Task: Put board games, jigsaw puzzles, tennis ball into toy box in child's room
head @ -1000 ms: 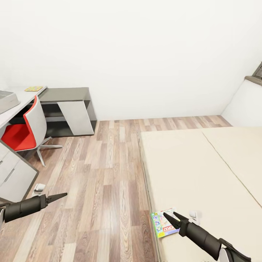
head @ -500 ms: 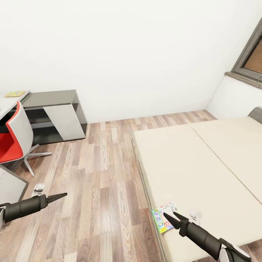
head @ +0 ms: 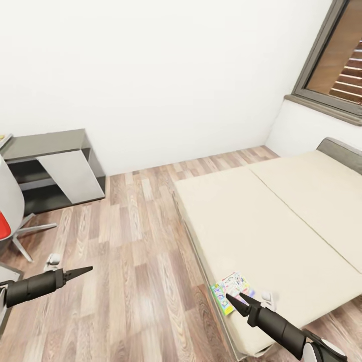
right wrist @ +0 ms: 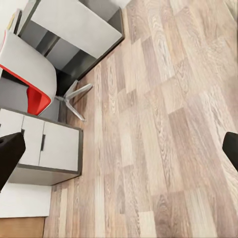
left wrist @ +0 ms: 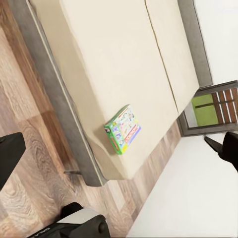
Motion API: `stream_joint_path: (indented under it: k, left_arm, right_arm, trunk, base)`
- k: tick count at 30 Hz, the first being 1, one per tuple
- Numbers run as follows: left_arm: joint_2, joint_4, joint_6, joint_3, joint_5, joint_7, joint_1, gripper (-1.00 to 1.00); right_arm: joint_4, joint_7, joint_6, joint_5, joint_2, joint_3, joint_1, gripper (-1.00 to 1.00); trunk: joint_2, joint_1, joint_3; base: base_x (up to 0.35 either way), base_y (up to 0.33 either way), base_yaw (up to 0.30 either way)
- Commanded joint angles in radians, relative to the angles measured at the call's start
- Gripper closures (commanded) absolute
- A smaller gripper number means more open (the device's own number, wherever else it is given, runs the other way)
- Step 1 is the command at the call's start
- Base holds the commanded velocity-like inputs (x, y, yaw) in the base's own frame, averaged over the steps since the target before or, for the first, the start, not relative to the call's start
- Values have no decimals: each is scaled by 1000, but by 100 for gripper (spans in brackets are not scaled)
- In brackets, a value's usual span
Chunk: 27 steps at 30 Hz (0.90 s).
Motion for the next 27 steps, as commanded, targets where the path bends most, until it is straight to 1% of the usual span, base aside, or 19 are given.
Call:
stream_joint_path:
  k: [1,27]
  left_arm:
    - [0,0,10,0,3,-2,0,-100]
    - [0,0,10,0,3,-2,0,-100]
  right_arm:
    - [-1,3,8,-3,1,-2,-1,-100]
    - [-1,3,8,-3,1,-2,-1,-100]
  trunk:
    - [-2,1,-2]
    - [-2,1,-2]
  base:
    - [0,270,-255]
    - [0,281,-256]
